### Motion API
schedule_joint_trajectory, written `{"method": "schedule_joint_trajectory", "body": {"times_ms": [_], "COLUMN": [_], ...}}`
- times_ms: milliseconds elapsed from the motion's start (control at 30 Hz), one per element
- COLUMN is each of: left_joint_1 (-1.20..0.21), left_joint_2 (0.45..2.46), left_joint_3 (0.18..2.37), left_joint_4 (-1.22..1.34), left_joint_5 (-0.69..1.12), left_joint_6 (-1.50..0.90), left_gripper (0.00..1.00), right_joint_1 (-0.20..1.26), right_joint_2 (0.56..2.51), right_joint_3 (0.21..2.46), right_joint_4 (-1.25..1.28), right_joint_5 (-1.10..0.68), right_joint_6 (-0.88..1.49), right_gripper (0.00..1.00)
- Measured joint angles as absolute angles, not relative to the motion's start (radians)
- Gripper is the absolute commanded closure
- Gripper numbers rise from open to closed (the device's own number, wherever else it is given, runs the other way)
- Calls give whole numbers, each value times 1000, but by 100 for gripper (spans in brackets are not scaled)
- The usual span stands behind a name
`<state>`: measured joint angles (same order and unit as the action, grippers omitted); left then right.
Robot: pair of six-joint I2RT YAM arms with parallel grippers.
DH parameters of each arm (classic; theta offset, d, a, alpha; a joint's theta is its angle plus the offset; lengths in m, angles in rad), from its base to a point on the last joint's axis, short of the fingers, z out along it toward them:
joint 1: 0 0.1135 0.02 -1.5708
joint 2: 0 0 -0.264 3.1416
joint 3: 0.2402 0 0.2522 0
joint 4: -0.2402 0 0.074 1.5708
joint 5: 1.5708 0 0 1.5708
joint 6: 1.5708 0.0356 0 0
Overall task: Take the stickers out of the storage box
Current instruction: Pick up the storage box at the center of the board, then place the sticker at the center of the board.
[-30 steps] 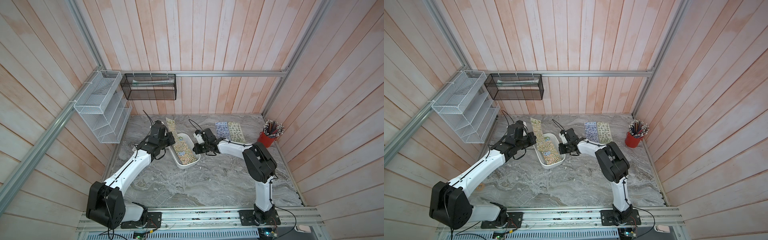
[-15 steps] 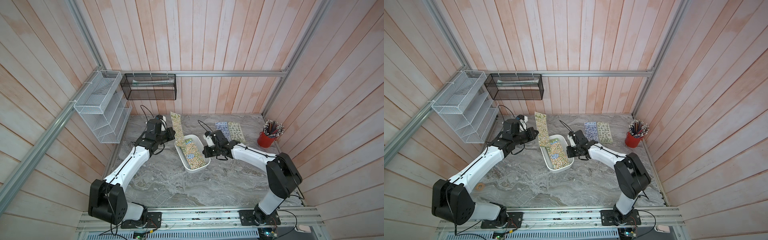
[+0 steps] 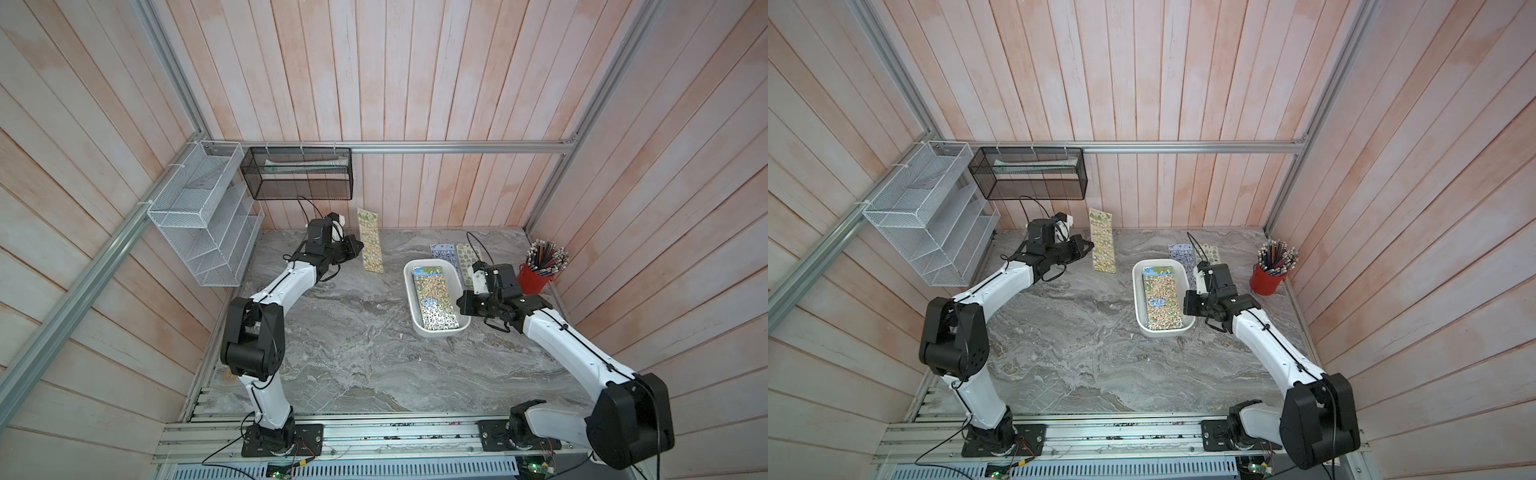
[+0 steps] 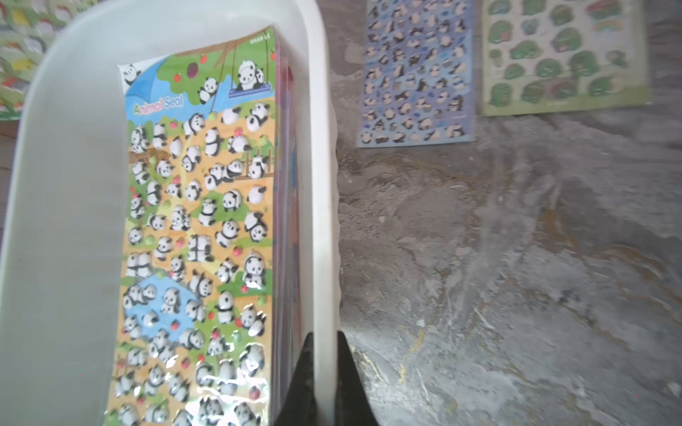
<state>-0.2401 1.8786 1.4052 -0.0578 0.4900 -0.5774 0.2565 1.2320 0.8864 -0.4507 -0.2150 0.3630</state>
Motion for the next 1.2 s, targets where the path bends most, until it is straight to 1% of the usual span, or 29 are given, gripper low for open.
{"method": "schedule_joint_trajectory", "body": {"times_ms": [67, 167, 300, 400, 533, 900, 1067, 1200], "left_joint_1": [-264, -322, -394, -424, -442, -451, -461, -469], "left_joint_2": [1942, 2016, 2101, 2161, 2239, 2430, 2502, 2529], "left_joint_3": [1415, 1416, 1418, 1439, 1507, 1786, 1904, 1943], "left_joint_4": [-44, -29, 12, 31, 47, 33, -28, -72], "left_joint_5": [497, 498, 502, 501, 500, 498, 501, 501], "left_joint_6": [-588, -614, -673, -710, -750, -780, -770, -761], "left_gripper": [100, 100, 100, 100, 100, 100, 100, 100], "right_joint_1": [201, 164, 101, 65, 54, 51, 51, 51], "right_joint_2": [1191, 1155, 1148, 1148, 1148, 1148, 1148, 1148], "right_joint_3": [871, 861, 861, 861, 861, 868, 868, 868], "right_joint_4": [-456, -460, -453, -445, -430, -412, -412, -412], "right_joint_5": [-220, -236, -297, -313, -325, -372, -380, -381], "right_joint_6": [368, 374, 379, 392, 410, 419, 419, 419], "right_gripper": [100, 100, 100, 100, 100, 100, 100, 100]}}
